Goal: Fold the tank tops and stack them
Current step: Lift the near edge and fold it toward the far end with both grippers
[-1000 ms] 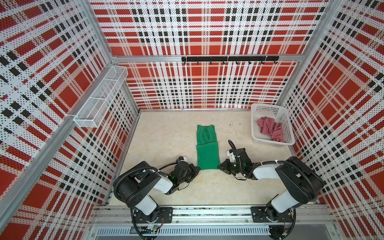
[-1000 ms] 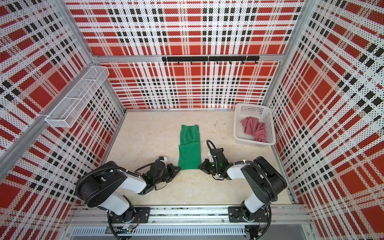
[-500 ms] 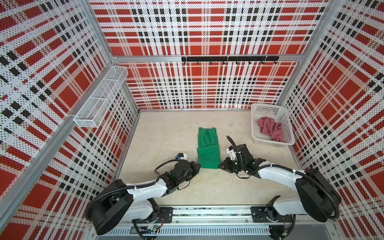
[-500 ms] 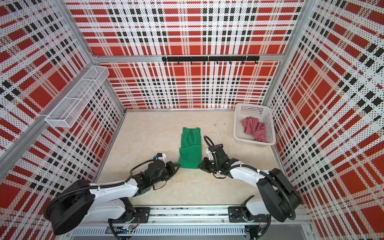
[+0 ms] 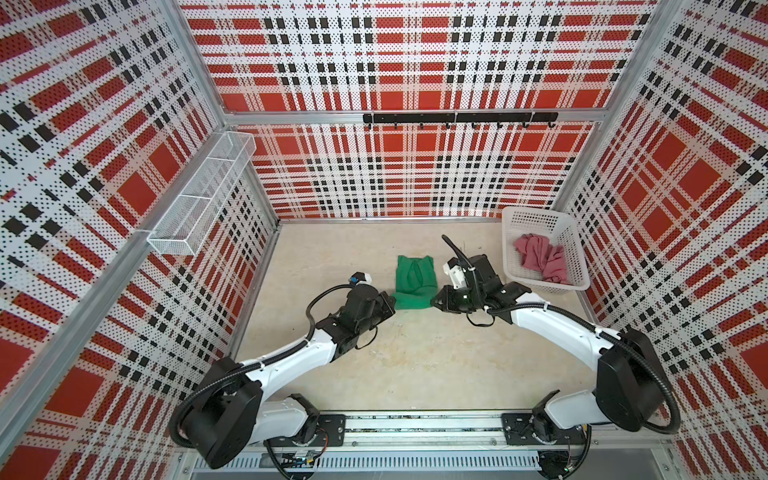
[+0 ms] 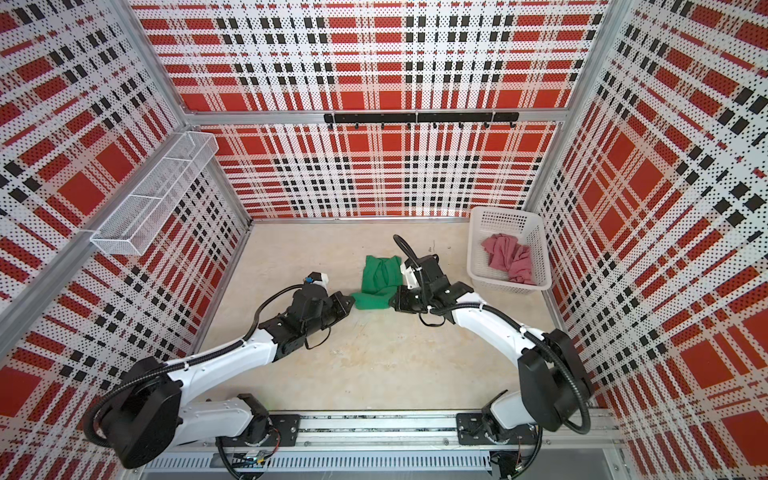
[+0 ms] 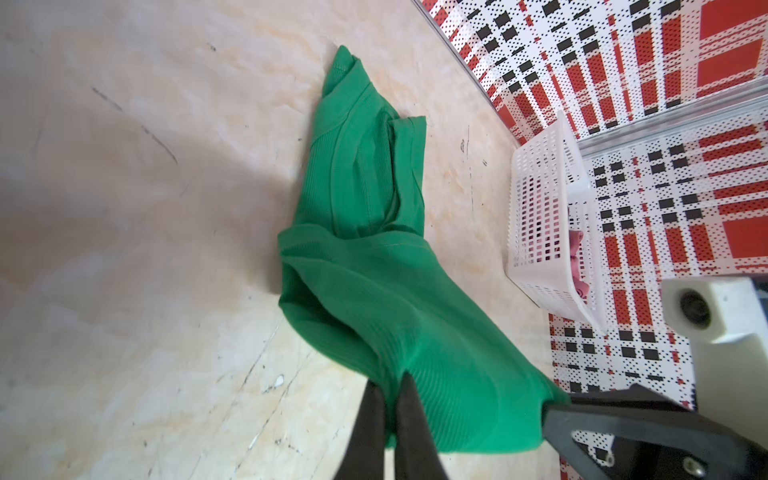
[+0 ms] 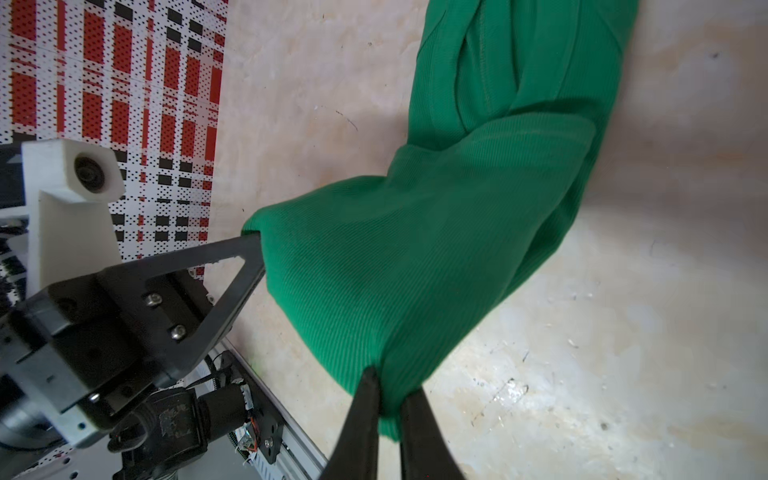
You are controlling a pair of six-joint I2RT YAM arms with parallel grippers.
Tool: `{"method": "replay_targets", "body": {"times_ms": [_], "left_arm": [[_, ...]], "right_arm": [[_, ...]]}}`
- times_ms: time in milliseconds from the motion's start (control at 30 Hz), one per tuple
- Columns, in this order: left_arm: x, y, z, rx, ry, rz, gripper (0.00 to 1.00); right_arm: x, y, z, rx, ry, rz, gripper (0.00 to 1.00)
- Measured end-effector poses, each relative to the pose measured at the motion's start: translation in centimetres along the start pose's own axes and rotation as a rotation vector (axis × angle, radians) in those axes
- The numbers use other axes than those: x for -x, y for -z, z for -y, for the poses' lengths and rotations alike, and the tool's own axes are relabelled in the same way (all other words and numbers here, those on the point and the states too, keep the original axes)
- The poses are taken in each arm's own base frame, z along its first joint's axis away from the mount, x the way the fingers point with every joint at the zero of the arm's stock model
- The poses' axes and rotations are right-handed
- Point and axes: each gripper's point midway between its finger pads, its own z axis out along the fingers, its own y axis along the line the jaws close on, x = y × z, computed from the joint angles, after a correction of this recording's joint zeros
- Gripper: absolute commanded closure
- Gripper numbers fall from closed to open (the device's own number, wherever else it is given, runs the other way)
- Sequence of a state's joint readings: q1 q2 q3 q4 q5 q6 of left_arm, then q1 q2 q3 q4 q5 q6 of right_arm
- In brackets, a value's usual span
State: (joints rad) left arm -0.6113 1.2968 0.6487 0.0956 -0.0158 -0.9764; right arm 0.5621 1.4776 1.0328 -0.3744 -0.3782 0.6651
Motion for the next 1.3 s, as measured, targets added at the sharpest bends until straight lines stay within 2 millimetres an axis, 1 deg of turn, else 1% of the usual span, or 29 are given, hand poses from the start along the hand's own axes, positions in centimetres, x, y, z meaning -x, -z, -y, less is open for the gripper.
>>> {"method": "replay_targets", "body": {"times_ms": [233, 500, 700, 867, 967, 1033, 1100, 1133, 1200, 1300], "left_arm": [[3.3, -3.3, 0.5, 0.014, -0.085, 0.002, 1.00], [6.9, -7.8, 0.5, 0.007, -0.147, 0.009, 1.00], [8.7, -11.3, -0.2, 0.003, -0.183, 0.005, 1.00], [9.9, -13.5, 0.1, -0.024, -0.203, 0.008, 1.00], [10.5, -13.6, 0.9, -0.048, -0.218, 0.021, 1.00], [10.7, -13.3, 1.5, -0.062, -0.226, 0.030, 1.00], [10.3, -12.5, 1.7, -0.069, -0.230, 0.034, 1.00], [9.9, -11.9, 1.7, -0.069, -0.232, 0.032, 1.00], [8.8, -10.2, 1.6, -0.070, -0.237, 0.027, 1.00], [6.5, -7.3, 1.8, -0.079, -0.251, 0.018, 1.00]], "right_arm": [[4.3, -1.5, 1.5, -0.029, 0.055, 0.013, 0.98], [8.3, -4.2, 3.8, -0.025, 0.087, 0.001, 0.97], [10.7, -5.9, 5.6, -0.014, 0.088, 0.001, 0.97], [12.7, -6.8, 7.2, -0.008, 0.077, 0.012, 0.99], [13.6, -6.8, 7.6, -0.005, 0.086, 0.024, 1.00], [13.5, -6.7, 7.5, -0.001, 0.095, 0.024, 1.00], [12.9, -6.6, 7.5, -0.002, 0.099, 0.019, 1.00], [12.4, -6.5, 7.5, -0.003, 0.100, 0.013, 1.00], [10.3, -6.0, 7.4, -0.007, 0.096, -0.013, 1.00], [6.9, -4.8, 6.1, -0.005, 0.107, -0.045, 1.00]]}}
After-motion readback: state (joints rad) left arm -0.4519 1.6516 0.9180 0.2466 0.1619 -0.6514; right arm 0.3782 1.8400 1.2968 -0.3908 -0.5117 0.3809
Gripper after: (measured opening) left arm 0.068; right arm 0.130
